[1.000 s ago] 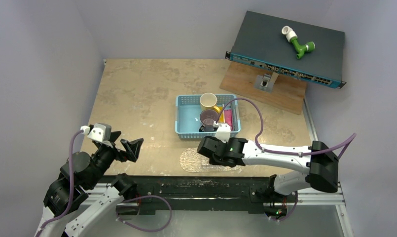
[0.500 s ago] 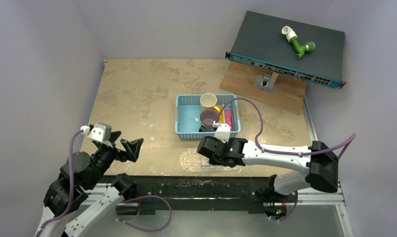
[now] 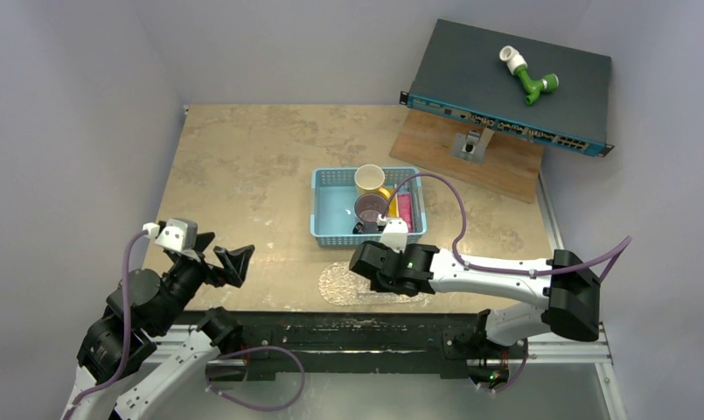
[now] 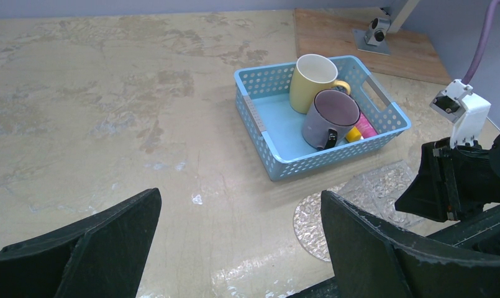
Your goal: Prepare toiletry sets of a toothbrush and toothpaste on the tray
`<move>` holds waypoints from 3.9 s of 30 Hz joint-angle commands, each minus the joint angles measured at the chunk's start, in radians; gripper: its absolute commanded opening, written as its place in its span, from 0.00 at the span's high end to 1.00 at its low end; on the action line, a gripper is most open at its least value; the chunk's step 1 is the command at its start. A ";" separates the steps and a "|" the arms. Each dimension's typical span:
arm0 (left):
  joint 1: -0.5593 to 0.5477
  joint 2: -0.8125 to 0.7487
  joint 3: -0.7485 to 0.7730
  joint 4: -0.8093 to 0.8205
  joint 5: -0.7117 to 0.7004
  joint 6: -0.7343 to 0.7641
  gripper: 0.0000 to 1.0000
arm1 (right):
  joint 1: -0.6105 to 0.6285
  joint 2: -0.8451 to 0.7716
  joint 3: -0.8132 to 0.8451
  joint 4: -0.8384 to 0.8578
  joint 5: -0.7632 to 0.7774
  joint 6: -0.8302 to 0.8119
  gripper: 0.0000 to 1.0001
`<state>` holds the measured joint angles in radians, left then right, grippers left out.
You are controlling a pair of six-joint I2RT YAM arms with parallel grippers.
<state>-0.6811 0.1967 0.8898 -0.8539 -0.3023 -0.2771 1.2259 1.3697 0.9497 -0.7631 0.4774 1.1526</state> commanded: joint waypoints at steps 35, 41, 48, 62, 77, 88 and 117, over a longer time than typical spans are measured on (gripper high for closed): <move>0.005 0.016 -0.006 0.027 0.010 0.002 0.00 | -0.223 0.082 0.379 0.088 0.039 -0.778 0.52; 0.006 0.020 -0.007 0.028 0.013 0.004 0.00 | -0.263 0.099 0.312 0.228 -0.039 -0.987 0.50; 0.006 0.023 -0.007 0.028 0.014 0.006 0.00 | -0.374 0.152 0.323 0.238 -0.254 -1.139 0.54; 0.005 0.022 -0.007 0.030 0.017 0.006 0.00 | -0.400 0.235 0.322 0.236 -0.409 -1.356 0.50; 0.006 0.024 -0.007 0.030 0.015 0.007 0.00 | -0.423 0.331 0.366 0.218 -0.372 -1.361 0.50; 0.006 0.029 -0.008 0.030 0.017 0.007 0.00 | -0.425 0.397 0.403 0.215 -0.390 -1.366 0.64; 0.006 0.029 -0.008 0.028 0.016 0.007 0.00 | -0.425 0.494 0.505 0.190 -0.394 -1.290 1.00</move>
<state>-0.6811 0.2123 0.8852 -0.8539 -0.2913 -0.2768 0.8021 1.8935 1.4059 -0.5816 0.0605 -0.1444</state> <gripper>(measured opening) 0.998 0.083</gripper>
